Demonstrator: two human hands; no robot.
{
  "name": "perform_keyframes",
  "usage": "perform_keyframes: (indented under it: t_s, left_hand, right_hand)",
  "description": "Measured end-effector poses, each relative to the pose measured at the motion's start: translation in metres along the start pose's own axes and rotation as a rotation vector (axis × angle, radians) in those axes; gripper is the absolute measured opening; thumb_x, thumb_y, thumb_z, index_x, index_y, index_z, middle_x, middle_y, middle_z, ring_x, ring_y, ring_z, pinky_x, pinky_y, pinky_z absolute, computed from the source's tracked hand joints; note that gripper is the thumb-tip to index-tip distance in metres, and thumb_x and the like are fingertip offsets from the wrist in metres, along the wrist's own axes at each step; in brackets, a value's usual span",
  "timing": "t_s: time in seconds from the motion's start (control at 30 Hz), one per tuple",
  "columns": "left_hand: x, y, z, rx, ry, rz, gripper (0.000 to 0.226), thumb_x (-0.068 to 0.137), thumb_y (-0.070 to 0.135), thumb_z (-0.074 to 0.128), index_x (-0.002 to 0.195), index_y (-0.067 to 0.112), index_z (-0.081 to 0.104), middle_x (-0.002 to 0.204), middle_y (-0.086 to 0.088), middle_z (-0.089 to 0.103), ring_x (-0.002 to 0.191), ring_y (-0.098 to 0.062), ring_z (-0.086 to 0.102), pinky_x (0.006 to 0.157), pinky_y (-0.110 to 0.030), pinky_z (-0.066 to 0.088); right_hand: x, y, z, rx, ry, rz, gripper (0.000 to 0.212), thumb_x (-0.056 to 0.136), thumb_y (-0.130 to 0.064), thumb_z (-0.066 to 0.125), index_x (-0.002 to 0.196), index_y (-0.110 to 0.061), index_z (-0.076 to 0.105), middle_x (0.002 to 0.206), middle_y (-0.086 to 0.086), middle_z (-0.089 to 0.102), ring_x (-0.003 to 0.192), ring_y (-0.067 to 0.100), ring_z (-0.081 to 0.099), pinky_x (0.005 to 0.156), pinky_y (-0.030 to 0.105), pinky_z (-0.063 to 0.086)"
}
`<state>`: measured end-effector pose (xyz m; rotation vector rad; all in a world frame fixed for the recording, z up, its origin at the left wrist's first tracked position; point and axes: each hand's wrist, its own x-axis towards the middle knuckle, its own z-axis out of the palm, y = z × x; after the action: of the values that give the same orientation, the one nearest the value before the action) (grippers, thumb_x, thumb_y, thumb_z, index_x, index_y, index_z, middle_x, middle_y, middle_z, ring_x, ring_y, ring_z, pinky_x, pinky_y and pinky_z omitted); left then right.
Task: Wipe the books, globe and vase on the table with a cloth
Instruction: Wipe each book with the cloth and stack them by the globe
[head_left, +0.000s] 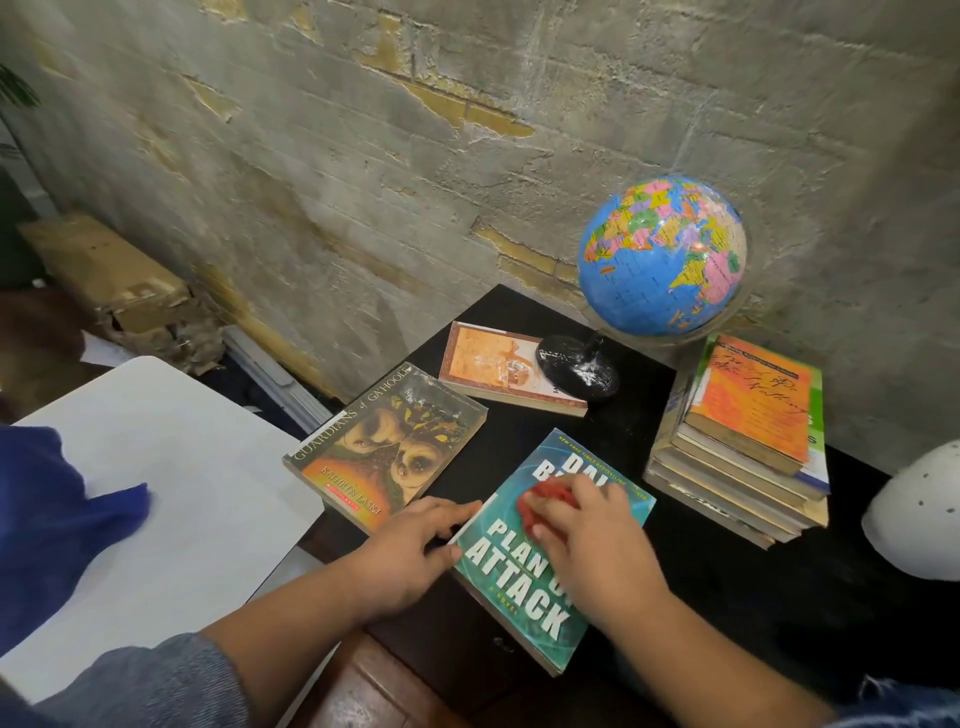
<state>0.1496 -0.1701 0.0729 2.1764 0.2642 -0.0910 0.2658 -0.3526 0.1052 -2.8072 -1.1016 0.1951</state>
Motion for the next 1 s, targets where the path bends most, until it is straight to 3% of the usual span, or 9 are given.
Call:
perform_keyframes:
  t_s: [0.07, 0.13, 0.33, 0.4, 0.6, 0.7, 0.83, 0.93, 1.0]
  left_hand:
    - [0.001, 0.000, 0.000, 0.020, 0.009, 0.020, 0.051, 0.094, 0.017, 0.055, 0.140, 0.033, 0.040, 0.126, 0.009, 0.045, 0.111, -0.005, 0.047, 0.099, -0.014, 0.036]
    - [0.002, -0.001, -0.001, 0.049, 0.009, 0.034, 0.051, 0.094, 0.017, 0.056, 0.141, 0.030, 0.040, 0.128, 0.005, 0.047, 0.110, -0.007, 0.048, 0.097, -0.010, 0.034]
    - [0.002, 0.001, -0.002, 0.092, -0.025, 0.018, 0.053, 0.097, 0.021, 0.052, 0.145, 0.030, 0.032, 0.133, 0.007, 0.043, 0.117, -0.006, 0.044, 0.096, -0.008, 0.028]
    - [0.002, 0.000, -0.002, 0.092, -0.024, 0.018, 0.053, 0.097, 0.021, 0.051, 0.145, 0.030, 0.032, 0.133, 0.007, 0.042, 0.116, -0.005, 0.044, 0.095, -0.007, 0.028]
    - [0.002, 0.000, -0.002, 0.062, -0.018, 0.013, 0.052, 0.096, 0.019, 0.053, 0.143, 0.032, 0.036, 0.125, 0.011, 0.042, 0.115, -0.006, 0.046, 0.103, -0.016, 0.034]
    - [0.002, 0.001, -0.003, 0.059, -0.028, 0.014, 0.052, 0.096, 0.020, 0.052, 0.143, 0.033, 0.034, 0.129, 0.009, 0.043, 0.115, -0.006, 0.046, 0.099, -0.013, 0.034]
    - [0.001, 0.001, -0.003, 0.050, -0.031, 0.008, 0.051, 0.097, 0.020, 0.052, 0.143, 0.034, 0.035, 0.128, 0.011, 0.042, 0.115, -0.005, 0.046, 0.098, -0.012, 0.032]
    - [0.001, 0.000, -0.003, 0.056, -0.029, 0.007, 0.050, 0.097, 0.022, 0.052, 0.142, 0.035, 0.035, 0.127, 0.014, 0.041, 0.116, -0.003, 0.044, 0.102, -0.016, 0.034]
    - [0.001, -0.001, -0.003, 0.046, -0.030, 0.009, 0.051, 0.096, 0.021, 0.052, 0.142, 0.036, 0.036, 0.127, 0.014, 0.041, 0.115, -0.002, 0.044, 0.100, -0.015, 0.034]
  right_hand:
    - [-0.002, -0.017, 0.003, 0.030, -0.023, -0.138, 0.040, 0.098, -0.048, 0.040, 0.137, -0.048, 0.041, 0.136, -0.020, 0.033, 0.118, 0.013, 0.030, 0.100, 0.030, 0.039]
    - [0.020, -0.016, 0.004, 0.054, -0.028, -0.148, 0.037, 0.097, -0.048, 0.042, 0.134, -0.048, 0.046, 0.135, -0.019, 0.036, 0.117, 0.014, 0.032, 0.099, 0.032, 0.040]
    - [0.076, 0.035, 0.002, 0.023, 0.069, 0.222, 0.035, 0.097, -0.047, 0.043, 0.131, -0.048, 0.050, 0.134, -0.009, 0.041, 0.111, 0.021, 0.036, 0.097, 0.040, 0.043]
    - [0.067, 0.033, 0.001, 0.002, 0.082, 0.256, 0.036, 0.098, -0.045, 0.042, 0.133, -0.046, 0.049, 0.135, -0.008, 0.040, 0.111, 0.023, 0.036, 0.097, 0.040, 0.043]
    - [-0.003, -0.005, 0.009, 0.100, -0.021, -0.153, 0.038, 0.095, -0.049, 0.045, 0.133, -0.054, 0.045, 0.134, -0.025, 0.032, 0.117, 0.010, 0.030, 0.101, 0.030, 0.039]
    - [0.010, 0.034, 0.009, 0.065, 0.065, -0.004, 0.036, 0.094, -0.051, 0.046, 0.130, -0.055, 0.048, 0.132, -0.024, 0.038, 0.116, 0.010, 0.032, 0.102, 0.034, 0.038]
    - [0.026, 0.072, 0.013, 0.132, 0.195, 0.223, 0.034, 0.093, -0.040, 0.055, 0.127, -0.044, 0.058, 0.131, -0.010, 0.049, 0.120, 0.019, 0.036, 0.107, 0.039, 0.036]
    - [-0.004, 0.039, 0.019, 0.143, 0.130, -0.004, 0.035, 0.093, -0.041, 0.054, 0.128, -0.045, 0.057, 0.135, -0.020, 0.043, 0.128, 0.010, 0.032, 0.113, 0.031, 0.028]
    - [-0.034, 0.015, 0.020, 0.188, 0.077, -0.223, 0.037, 0.091, -0.049, 0.049, 0.128, -0.048, 0.054, 0.133, -0.025, 0.042, 0.128, 0.004, 0.032, 0.109, 0.028, 0.031]
